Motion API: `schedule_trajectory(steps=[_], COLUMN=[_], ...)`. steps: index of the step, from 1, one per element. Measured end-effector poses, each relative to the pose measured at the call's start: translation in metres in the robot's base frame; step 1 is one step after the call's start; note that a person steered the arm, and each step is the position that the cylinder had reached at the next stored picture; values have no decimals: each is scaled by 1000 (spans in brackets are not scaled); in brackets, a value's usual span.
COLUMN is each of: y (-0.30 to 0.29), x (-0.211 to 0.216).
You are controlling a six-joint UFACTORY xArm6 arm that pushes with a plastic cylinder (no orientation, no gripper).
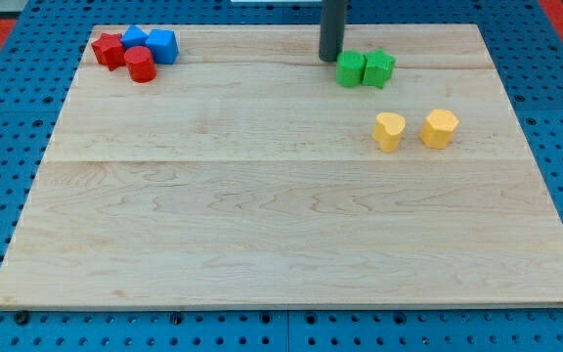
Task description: Push green blocks into yellow blocks
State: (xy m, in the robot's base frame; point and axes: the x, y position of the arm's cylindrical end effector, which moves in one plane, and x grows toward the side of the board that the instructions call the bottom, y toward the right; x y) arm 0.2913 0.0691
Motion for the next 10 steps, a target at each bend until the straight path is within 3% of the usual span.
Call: schedule_trajectory(steps=[2,3,4,5,6,7,8,9,10], y=[38,9,75,90,94,167,142,79,70], x=[78,31,28,53,39,14,-42,-42,33])
